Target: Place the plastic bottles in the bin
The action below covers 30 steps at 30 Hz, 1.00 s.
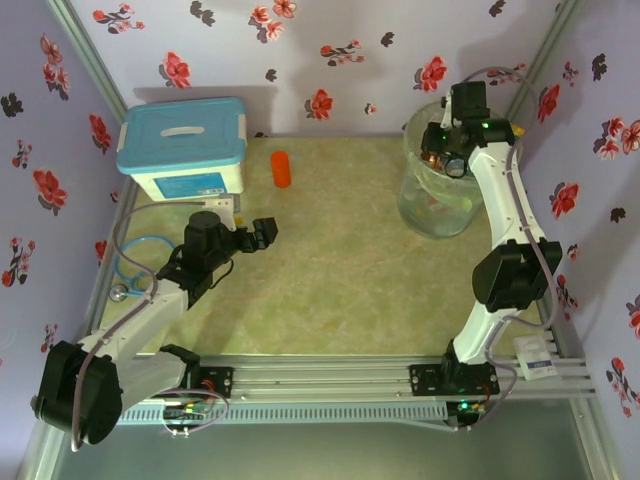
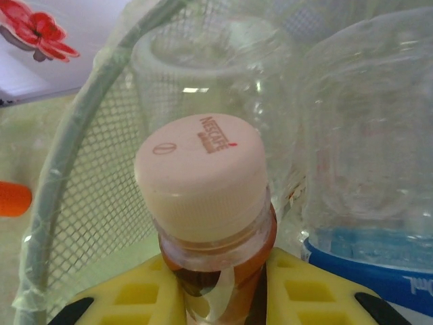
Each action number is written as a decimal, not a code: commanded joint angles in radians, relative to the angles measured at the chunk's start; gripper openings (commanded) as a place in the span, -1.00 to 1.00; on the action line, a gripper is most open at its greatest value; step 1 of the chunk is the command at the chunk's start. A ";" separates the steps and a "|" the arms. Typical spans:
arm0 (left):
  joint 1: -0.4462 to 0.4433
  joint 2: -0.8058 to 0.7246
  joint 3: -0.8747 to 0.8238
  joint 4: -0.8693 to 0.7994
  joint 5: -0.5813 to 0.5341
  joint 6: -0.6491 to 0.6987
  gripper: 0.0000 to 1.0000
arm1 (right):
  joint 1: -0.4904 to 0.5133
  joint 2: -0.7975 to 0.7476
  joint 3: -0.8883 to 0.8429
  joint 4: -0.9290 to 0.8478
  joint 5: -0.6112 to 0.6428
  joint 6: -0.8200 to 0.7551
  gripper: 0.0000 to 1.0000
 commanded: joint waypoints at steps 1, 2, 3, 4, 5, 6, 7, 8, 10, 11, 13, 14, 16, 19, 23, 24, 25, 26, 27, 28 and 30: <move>0.013 -0.004 0.007 -0.011 0.007 -0.003 0.99 | 0.024 0.056 -0.062 -0.179 -0.170 0.052 -0.56; 0.013 -0.005 0.006 -0.012 0.007 -0.001 0.99 | 0.027 0.054 -0.062 -0.176 -0.190 0.055 -0.57; 0.014 -0.005 0.007 -0.013 0.007 -0.002 0.99 | 0.030 0.051 -0.060 -0.177 -0.207 0.059 -0.57; 0.014 -0.005 0.006 -0.013 0.007 -0.002 0.99 | 0.033 0.051 -0.056 -0.177 -0.225 0.061 -0.57; 0.016 -0.007 0.006 -0.015 0.007 -0.001 0.99 | 0.035 0.049 -0.054 -0.176 -0.250 0.064 -0.57; 0.016 -0.007 0.006 -0.015 0.007 -0.002 0.99 | 0.037 0.049 -0.054 -0.174 -0.278 0.070 -0.57; 0.016 -0.008 0.005 -0.016 0.008 -0.002 0.99 | 0.039 0.048 -0.054 -0.173 -0.308 0.075 -0.57; 0.015 -0.010 0.004 -0.016 0.007 -0.003 0.99 | 0.042 0.049 -0.059 -0.170 -0.346 0.079 -0.57; 0.016 -0.013 0.005 -0.021 0.008 -0.001 0.99 | 0.055 0.047 -0.063 -0.164 -0.397 0.084 -0.57; 0.016 -0.016 0.005 -0.026 0.007 -0.001 0.99 | 0.063 0.047 -0.065 -0.164 -0.419 0.087 -0.57; 0.018 -0.021 0.006 -0.032 0.008 0.003 0.99 | 0.077 0.049 -0.067 -0.162 -0.456 0.090 -0.58; 0.020 -0.024 0.005 -0.034 0.006 0.002 0.99 | 0.082 0.050 -0.068 -0.158 -0.472 0.094 -0.58; 0.022 -0.026 0.006 -0.038 0.005 0.002 0.99 | 0.104 0.054 -0.071 -0.150 -0.505 0.099 -0.58; 0.024 -0.030 0.013 -0.047 0.005 0.002 0.99 | 0.140 0.070 -0.066 -0.141 -0.555 0.108 -0.58; 0.027 -0.045 0.021 -0.069 0.005 0.007 0.99 | 0.200 0.080 -0.049 -0.140 -0.577 0.115 -0.60; 0.030 -0.050 0.023 -0.074 0.005 0.010 0.99 | 0.219 0.083 -0.044 -0.142 -0.581 0.116 -0.60; 0.031 -0.054 0.025 -0.080 0.005 0.010 0.99 | 0.235 0.086 -0.041 -0.148 -0.583 0.116 -0.60; 0.035 -0.058 0.026 -0.085 0.005 0.012 0.99 | 0.254 0.088 -0.038 -0.150 -0.583 0.117 -0.60; 0.038 -0.063 0.028 -0.093 0.005 0.015 0.99 | 0.273 0.087 -0.036 -0.148 -0.581 0.120 -0.60; 0.040 -0.066 0.030 -0.098 0.005 0.016 0.99 | 0.290 0.087 -0.034 -0.147 -0.583 0.122 -0.60; 0.047 -0.075 0.038 -0.114 0.005 0.024 0.99 | 0.329 0.085 -0.031 -0.141 -0.580 0.132 -0.60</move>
